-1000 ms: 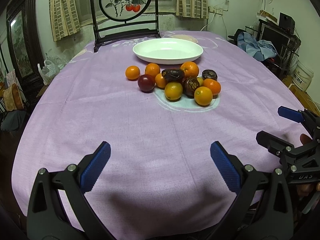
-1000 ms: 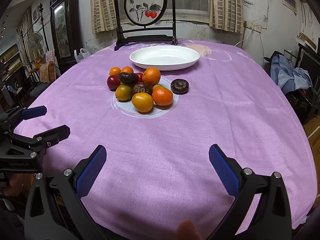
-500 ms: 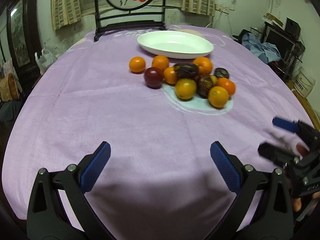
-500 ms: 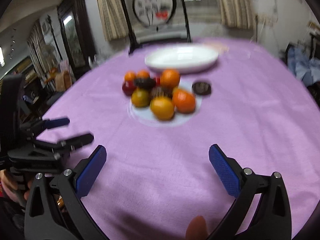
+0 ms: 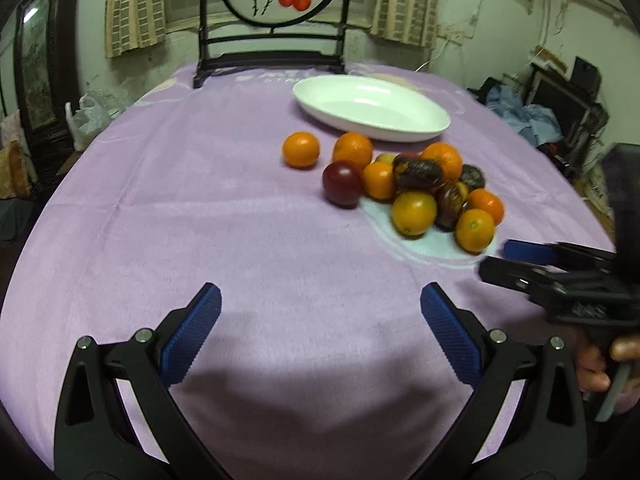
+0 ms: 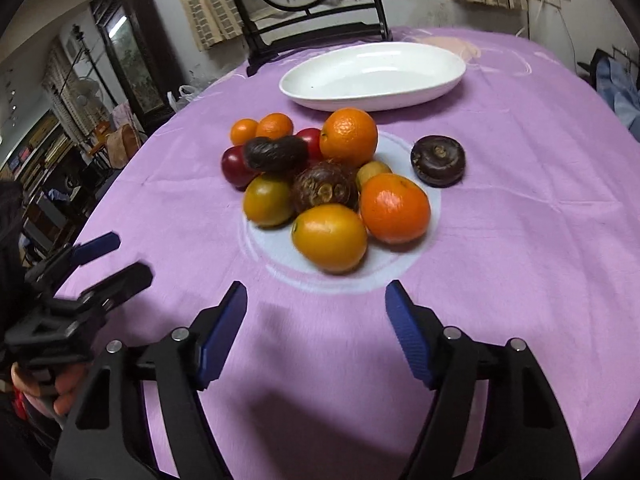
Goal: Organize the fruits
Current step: 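Grasp a yellow tomato with the left tool while the right tool grasps an orange-yellow tomato, then carry both tomatoes onto the white plate and open both tools, then grasp a mandarin with the left tool while the right tool grasps another mandarin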
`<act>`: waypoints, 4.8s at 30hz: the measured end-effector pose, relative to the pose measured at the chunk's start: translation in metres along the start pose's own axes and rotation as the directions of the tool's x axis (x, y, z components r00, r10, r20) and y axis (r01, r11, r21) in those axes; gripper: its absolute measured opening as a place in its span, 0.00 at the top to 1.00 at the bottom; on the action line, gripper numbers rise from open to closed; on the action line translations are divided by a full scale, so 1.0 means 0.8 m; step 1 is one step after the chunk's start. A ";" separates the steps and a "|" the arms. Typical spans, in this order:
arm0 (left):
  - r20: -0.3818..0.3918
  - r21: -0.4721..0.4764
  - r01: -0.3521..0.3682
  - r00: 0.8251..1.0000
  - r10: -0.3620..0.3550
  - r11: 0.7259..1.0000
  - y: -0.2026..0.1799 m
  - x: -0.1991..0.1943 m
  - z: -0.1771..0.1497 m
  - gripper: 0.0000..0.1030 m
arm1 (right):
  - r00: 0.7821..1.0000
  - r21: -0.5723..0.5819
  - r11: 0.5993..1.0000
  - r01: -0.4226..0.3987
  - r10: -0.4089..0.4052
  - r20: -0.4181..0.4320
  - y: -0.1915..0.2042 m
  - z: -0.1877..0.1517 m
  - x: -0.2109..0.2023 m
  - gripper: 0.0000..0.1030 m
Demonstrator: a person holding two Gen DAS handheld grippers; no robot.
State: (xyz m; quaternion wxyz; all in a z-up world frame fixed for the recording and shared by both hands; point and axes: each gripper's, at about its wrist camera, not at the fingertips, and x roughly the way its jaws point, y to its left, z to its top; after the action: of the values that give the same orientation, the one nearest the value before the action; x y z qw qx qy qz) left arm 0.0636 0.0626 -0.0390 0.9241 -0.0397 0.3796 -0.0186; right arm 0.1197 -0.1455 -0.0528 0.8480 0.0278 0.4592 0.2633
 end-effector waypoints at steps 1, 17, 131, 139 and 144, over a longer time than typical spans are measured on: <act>0.011 0.010 -0.001 1.000 0.001 1.000 -0.001 0.000 0.002 0.02 | 1.000 0.006 1.000 0.000 0.000 -0.001 0.000 0.004 0.003 0.30; -0.035 0.073 0.082 0.996 -0.080 0.994 -0.023 0.041 0.029 0.12 | 0.994 0.119 0.987 -0.110 0.105 0.040 -0.038 0.015 -0.001 0.58; -0.118 0.078 0.015 0.993 -0.006 0.997 0.031 0.162 0.159 0.35 | 0.994 -0.005 0.995 -0.102 0.102 -0.045 -0.065 0.135 0.056 0.62; -0.170 0.093 0.040 0.985 -0.024 0.995 0.029 0.186 0.151 0.51 | 0.995 0.009 0.996 -0.087 0.087 -0.040 -0.067 0.135 0.055 0.62; -0.186 0.093 0.052 0.982 -0.034 0.994 0.029 0.196 0.149 0.60 | 0.996 0.012 0.997 -0.081 0.081 -0.039 -0.067 0.135 0.057 0.62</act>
State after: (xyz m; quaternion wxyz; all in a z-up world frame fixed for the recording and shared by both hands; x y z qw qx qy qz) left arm 0.2586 0.0825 -0.0664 0.8852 -0.0011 0.4612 -0.0607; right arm 0.2480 -0.1490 -0.0412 0.8274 0.0458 0.4755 0.2954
